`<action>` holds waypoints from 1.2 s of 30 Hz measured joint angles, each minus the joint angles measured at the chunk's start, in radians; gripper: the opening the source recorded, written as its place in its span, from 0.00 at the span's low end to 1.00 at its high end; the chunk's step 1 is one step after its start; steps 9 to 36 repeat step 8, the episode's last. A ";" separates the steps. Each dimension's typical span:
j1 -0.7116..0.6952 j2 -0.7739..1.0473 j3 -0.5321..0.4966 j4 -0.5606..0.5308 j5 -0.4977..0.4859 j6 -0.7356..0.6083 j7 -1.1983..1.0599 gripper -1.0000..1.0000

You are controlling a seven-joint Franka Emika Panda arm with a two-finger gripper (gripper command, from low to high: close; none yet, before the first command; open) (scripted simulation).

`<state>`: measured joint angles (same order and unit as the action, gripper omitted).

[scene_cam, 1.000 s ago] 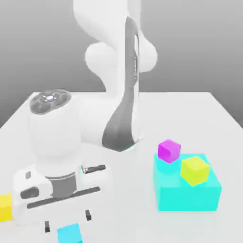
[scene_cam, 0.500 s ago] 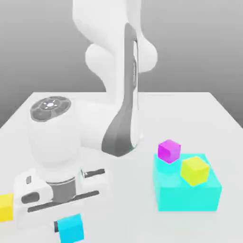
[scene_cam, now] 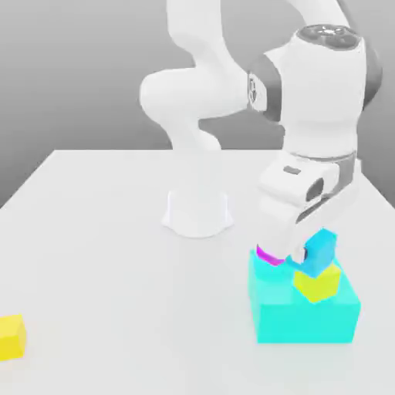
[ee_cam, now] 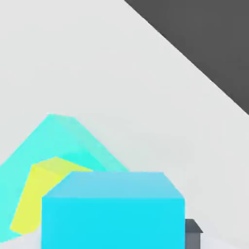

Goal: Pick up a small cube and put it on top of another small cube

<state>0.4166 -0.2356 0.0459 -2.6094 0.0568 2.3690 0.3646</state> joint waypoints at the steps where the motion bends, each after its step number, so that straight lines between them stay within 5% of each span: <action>1: 0.005 -0.004 0.014 -0.014 -0.013 0.013 0.015 0.00; 5: 0.006 0.094 0.032 -0.059 -0.033 0.157 0.036 0.00; 6: 0.007 0.111 0.033 -0.065 -0.035 0.180 0.038 1.00; 36: 0.007 0.111 0.033 -0.065 -0.035 0.180 0.038 1.00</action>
